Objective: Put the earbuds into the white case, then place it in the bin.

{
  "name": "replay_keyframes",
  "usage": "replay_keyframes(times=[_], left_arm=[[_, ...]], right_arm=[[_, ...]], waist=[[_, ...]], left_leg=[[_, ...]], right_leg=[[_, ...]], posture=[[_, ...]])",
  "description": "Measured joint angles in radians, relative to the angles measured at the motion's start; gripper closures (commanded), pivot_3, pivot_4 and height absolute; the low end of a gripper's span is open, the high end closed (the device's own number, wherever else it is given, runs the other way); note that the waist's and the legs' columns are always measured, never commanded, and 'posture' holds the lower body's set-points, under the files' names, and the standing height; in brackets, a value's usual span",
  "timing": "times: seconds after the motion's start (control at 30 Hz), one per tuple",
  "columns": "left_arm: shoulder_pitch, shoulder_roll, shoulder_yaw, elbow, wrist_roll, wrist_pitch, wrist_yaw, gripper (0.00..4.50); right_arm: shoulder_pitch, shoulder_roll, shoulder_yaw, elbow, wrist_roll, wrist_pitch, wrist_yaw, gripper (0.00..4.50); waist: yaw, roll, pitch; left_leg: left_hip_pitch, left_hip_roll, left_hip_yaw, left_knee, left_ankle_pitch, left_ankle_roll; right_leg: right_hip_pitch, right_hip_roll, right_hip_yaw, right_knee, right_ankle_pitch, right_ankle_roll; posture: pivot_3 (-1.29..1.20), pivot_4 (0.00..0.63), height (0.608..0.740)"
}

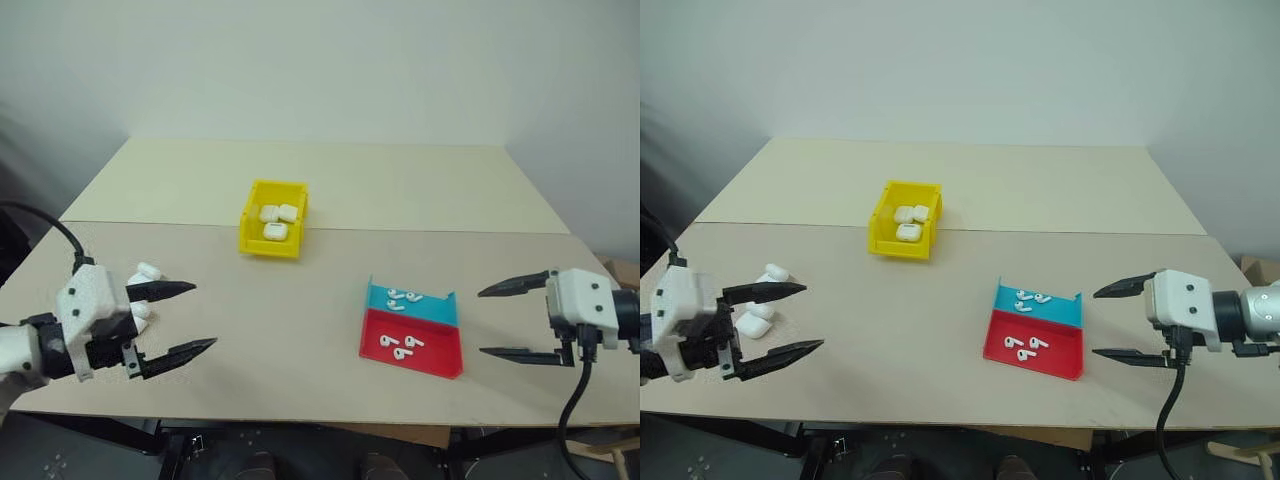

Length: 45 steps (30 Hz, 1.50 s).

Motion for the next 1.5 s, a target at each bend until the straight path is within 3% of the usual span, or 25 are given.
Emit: replay_keyframes(times=[0.13, 0.27, 0.43, 0.6, 0.73, 1.0, 1.23, 1.5], left_arm=[[0.01, 0.012, 0.065, -0.083, 0.001, 0.131, 0.114, 0.0], [-0.006, 0.138, 0.085, -0.135, -0.001, 0.395, 0.227, 0.0], [-0.194, 0.31, -0.027, -0.057, -0.022, 0.808, 0.352, 0.0], [-0.366, 0.424, -0.206, 0.113, -0.043, 0.983, 0.354, 0.0], [-0.409, 0.509, -0.353, 0.257, -0.037, 0.938, 0.284, 0.0], [-0.606, 0.541, -0.701, 0.533, 0.124, 0.655, 0.092, 0.0], [-0.877, 0.425, -0.99, 0.739, 0.358, 0.518, -0.106, 0.0], [-1.012, 0.314, -1.112, 0.989, 0.539, 0.449, -0.238, 0.0]], right_arm=[[-0.002, 0.0, 0.001, 0.001, -0.001, 0.0, -0.003, 0.01], [-0.03, -0.001, 0.018, 0.014, -0.008, 0.004, -0.006, 0.01], [-0.04, -0.002, 0.041, 0.011, -0.008, 0.031, -0.008, 0.01], [-0.023, -0.002, 0.051, 0.005, -0.012, 0.051, -0.028, 0.01], [-0.012, -0.001, 0.057, -0.014, -0.012, 0.078, -0.052, 0.01], [0.009, 0.001, 0.069, -0.033, -0.024, 0.104, -0.083, 0.01], [0.021, 0.002, 0.067, -0.054, -0.027, 0.15, -0.122, 0.01], [0.086, 0.002, 0.025, -0.107, -0.027, 0.199, -0.14, 0.01]], waist=[[0.0, 0.0, 0.0], [-0.001, 0.0, 0.0], [0.0, -0.001, 0.001], [-0.002, -0.001, 0.001], [-0.005, -0.001, 0.001], [0.003, -0.001, 0.001], [0.007, -0.001, 0.001], [0.004, -0.002, 0.001]], left_leg=[[0.0, 0.0, 0.0, 0.0, 0.0, 0.0], [0.002, 0.0, 0.0, 0.0, 0.0, 0.0], [0.001, 0.0, 0.0, 0.0, 0.0, 0.0], [0.0, -0.001, 0.0, -0.003, 0.0, 0.0], [-0.001, -0.001, 0.001, -0.006, 0.0, 0.0], [-0.004, -0.001, 0.001, -0.007, 0.001, -0.001], [-0.01, -0.001, 0.001, -0.005, 0.001, -0.001], [-0.011, -0.001, 0.0, -0.004, 0.001, -0.001]], right_leg=[[0.0, 0.0, 0.0, 0.0, 0.0, 0.0], [0.0, 0.0, 0.0, 0.001, 0.0, 0.0], [0.0, 0.0, 0.0, 0.001, 0.0, 0.0], [-0.003, 0.0, 0.0, 0.0, -0.001, 0.0], [-0.006, 0.0, 0.0, 0.001, -0.001, -0.002], [-0.009, 0.001, 0.0, 0.001, -0.001, -0.002], [-0.013, 0.001, 0.0, 0.002, -0.001, -0.002], [-0.014, 0.001, 0.0, 0.004, -0.001, -0.001]], posture=[[0.0, 0.15, 0.74], [0.0, 0.15, 0.74], [0.0, 0.15, 0.74], [0.0, 0.15, 0.74], [0.0, 0.15, 0.74], [0.0, 0.15, 0.74], [0.0, 0.15, 0.74], [0.0, 0.15, 0.74]])
